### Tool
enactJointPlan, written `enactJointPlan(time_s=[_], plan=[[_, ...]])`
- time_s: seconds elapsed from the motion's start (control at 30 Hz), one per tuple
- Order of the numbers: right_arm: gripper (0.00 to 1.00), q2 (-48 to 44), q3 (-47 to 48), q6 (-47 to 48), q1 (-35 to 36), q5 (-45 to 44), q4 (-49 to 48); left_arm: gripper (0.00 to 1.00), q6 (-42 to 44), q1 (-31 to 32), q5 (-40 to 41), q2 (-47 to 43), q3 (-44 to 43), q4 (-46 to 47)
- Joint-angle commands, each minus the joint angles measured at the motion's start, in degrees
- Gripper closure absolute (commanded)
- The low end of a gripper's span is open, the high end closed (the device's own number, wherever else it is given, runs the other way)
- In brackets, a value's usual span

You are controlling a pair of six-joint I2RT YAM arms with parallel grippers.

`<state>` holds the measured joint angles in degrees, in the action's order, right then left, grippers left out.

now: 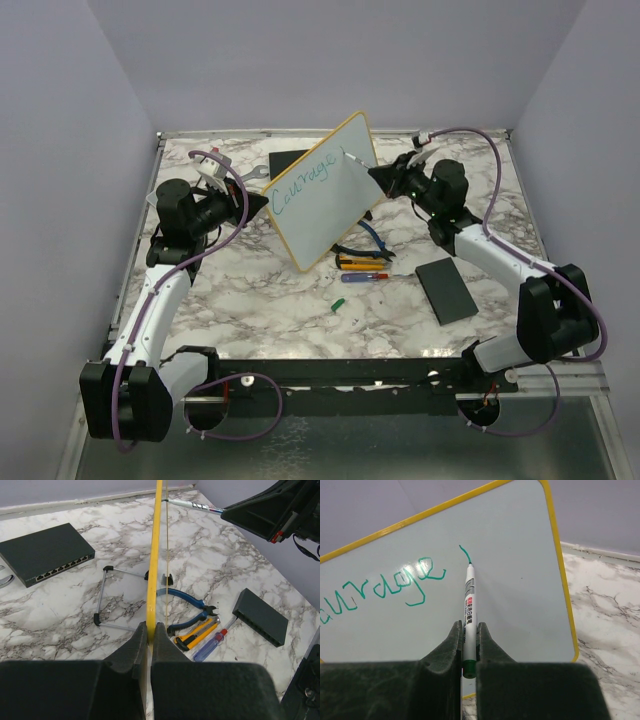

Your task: Write a sentence on the whiteboard

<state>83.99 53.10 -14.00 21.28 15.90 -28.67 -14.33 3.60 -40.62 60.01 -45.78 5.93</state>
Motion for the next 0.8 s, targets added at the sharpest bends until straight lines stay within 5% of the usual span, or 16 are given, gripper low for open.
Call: enactJointPlan(time_s=[0.0, 0.77], plan=[[0.99, -2.3, -1.3, -0.5, 0.0, 0.0, 0.6, 1.00, 1.2, -0.2, 0.0, -1.5, 0.5, 1.5], [0.99, -2.1, 3.3, 0.1, 0.0, 0.9, -0.1, 1.00, 1.0, -0.1, -0.2, -1.2, 0.5, 1.6]])
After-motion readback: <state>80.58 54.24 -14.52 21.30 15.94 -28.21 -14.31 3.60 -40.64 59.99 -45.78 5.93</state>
